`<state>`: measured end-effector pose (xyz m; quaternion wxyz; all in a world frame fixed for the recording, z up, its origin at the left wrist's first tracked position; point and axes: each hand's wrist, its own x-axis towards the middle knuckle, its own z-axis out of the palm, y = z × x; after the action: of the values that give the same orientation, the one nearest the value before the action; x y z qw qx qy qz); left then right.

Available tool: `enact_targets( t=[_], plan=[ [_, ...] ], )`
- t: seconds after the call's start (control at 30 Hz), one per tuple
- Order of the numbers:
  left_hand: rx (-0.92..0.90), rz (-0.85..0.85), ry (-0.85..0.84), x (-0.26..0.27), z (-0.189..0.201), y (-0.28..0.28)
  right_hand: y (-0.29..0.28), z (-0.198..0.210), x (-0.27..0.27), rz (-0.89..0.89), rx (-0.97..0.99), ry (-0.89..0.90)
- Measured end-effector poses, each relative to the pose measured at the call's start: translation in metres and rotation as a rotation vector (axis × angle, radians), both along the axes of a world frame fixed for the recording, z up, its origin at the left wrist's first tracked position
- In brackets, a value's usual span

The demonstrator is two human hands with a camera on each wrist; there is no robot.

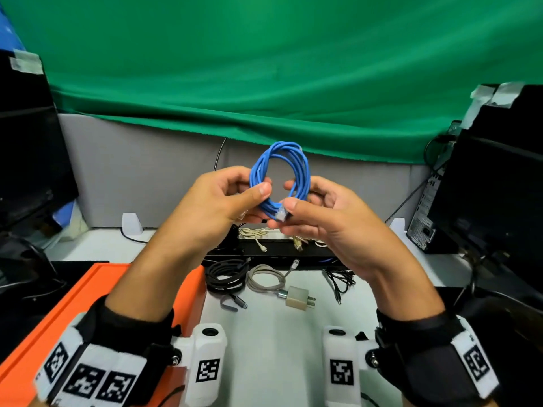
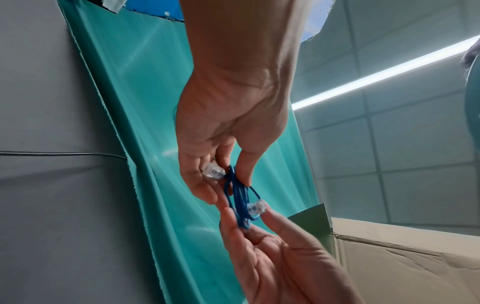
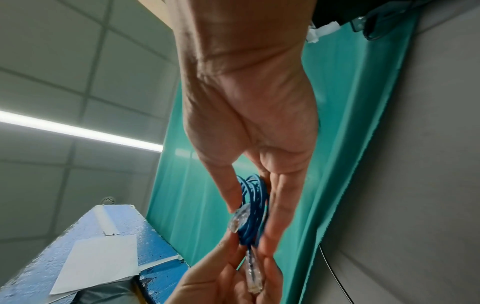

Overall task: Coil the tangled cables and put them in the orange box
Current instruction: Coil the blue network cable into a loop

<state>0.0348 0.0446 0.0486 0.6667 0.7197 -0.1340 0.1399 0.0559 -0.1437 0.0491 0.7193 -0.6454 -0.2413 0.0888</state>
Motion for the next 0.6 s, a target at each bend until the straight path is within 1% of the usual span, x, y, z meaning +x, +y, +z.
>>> enact_targets(
  t=[0.1,0.17,0.33,0.4,0.6],
  plan=[
    [0.004,0.009,0.036,0.002,-0.001,0.001,0.002,-0.003,0.003,0.021,0.017,0.033],
    [0.014,0.005,0.074,0.002,0.000,0.003,0.004,-0.004,0.006,0.044,0.042,0.085],
    [0.109,0.023,0.145,0.003,-0.001,0.009,0.007,-0.010,0.012,0.083,0.108,0.221],
    [0.149,0.031,0.149,0.004,-0.002,0.010,0.008,-0.015,0.013,0.084,0.090,0.238],
    [0.175,0.024,0.174,0.008,-0.004,0.011,0.005,-0.023,0.013,0.031,0.051,0.251]
  ],
)
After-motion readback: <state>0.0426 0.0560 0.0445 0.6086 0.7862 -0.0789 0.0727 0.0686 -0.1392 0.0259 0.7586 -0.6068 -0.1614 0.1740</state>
